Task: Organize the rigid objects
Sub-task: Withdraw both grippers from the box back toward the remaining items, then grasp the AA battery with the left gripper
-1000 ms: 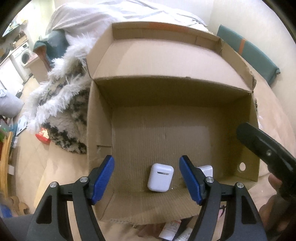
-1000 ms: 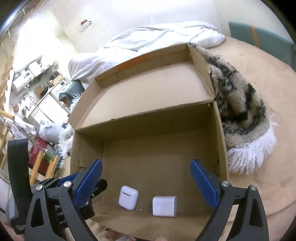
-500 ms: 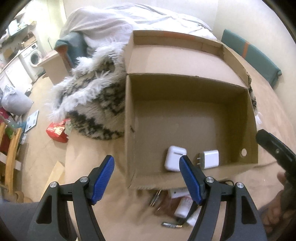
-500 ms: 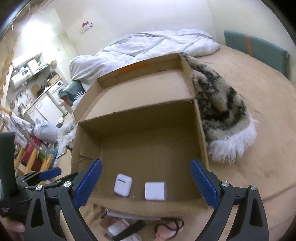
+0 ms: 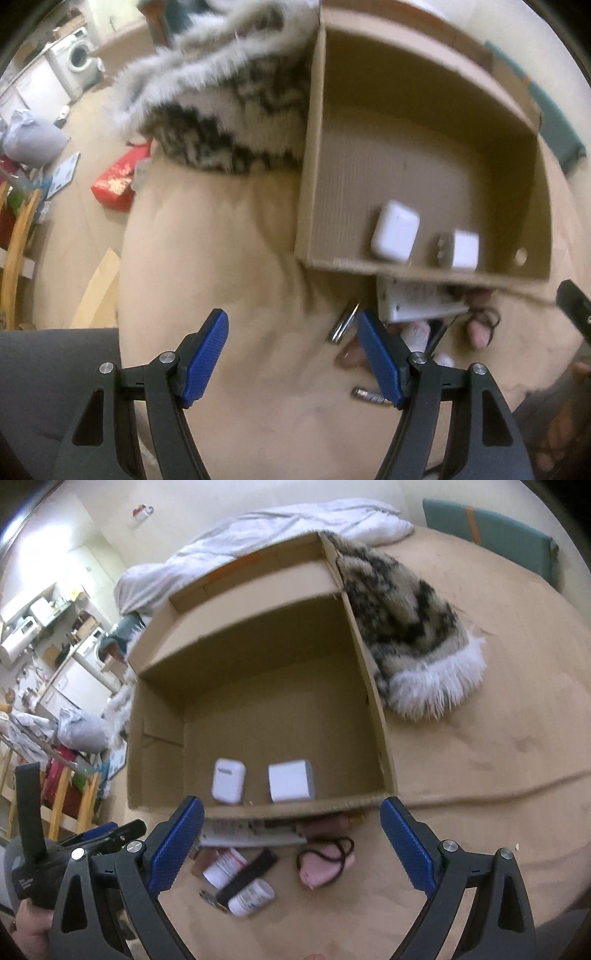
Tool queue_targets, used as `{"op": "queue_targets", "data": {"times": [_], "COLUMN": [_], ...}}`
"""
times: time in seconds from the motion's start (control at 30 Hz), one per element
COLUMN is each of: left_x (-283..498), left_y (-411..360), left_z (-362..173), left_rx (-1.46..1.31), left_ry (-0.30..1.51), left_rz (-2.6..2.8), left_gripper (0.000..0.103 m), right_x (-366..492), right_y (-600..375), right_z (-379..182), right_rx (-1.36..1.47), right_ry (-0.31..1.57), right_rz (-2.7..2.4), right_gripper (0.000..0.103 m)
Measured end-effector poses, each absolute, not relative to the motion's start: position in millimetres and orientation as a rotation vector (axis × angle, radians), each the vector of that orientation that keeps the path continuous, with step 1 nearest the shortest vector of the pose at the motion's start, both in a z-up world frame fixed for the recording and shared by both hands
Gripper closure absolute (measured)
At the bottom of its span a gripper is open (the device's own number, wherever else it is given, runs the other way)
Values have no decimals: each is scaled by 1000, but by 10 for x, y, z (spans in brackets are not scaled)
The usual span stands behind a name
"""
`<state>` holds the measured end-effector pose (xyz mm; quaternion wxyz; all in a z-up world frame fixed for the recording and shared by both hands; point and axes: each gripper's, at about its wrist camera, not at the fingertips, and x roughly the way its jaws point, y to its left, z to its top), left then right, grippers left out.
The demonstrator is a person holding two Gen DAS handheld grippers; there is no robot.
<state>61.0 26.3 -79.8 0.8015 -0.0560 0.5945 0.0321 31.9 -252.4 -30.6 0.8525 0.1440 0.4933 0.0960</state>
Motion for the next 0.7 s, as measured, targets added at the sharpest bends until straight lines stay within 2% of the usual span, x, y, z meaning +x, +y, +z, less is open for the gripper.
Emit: {"op": "queue_targets", "data": {"times": [0.07, 0.13, 0.17, 0.2, 0.53, 0.57, 0.6, 0.7], "left_x": [633, 685, 727, 782, 982, 986, 988, 996], "left_y": [246, 237, 223, 187, -123, -134, -131, -82], "left_z": [-890, -994, -1051, -1123, -1538, -1550, -1545, -1508], "left_rx": [-116, -114, -110, -100, 22, 27, 24, -12], "left_ry": [1305, 1330, 1348, 1379, 1492, 1492, 1485, 1476], "left_rz": [56, 57, 48, 27, -51, -52, -53, -53], "left_gripper": [34, 42, 55, 62, 68, 74, 92, 94], "right_x": [310, 310, 316, 322, 380, 386, 395, 421], "right_y": [-2513, -2507, -2502, -2491, -2482, -2492, -2505, -2549], "right_z": [-361, -414, -435, -451, -551, -562, -582, -650], "right_rx": [297, 297, 300, 302, 301, 307, 313, 336], "right_ry": [1065, 1087, 1095, 1102, 1150, 1156, 1164, 1194], "right_rz": [199, 192, 193, 195, 191, 188, 182, 165], "right_gripper": [1, 1, 1, 1, 1, 1, 1, 1]}}
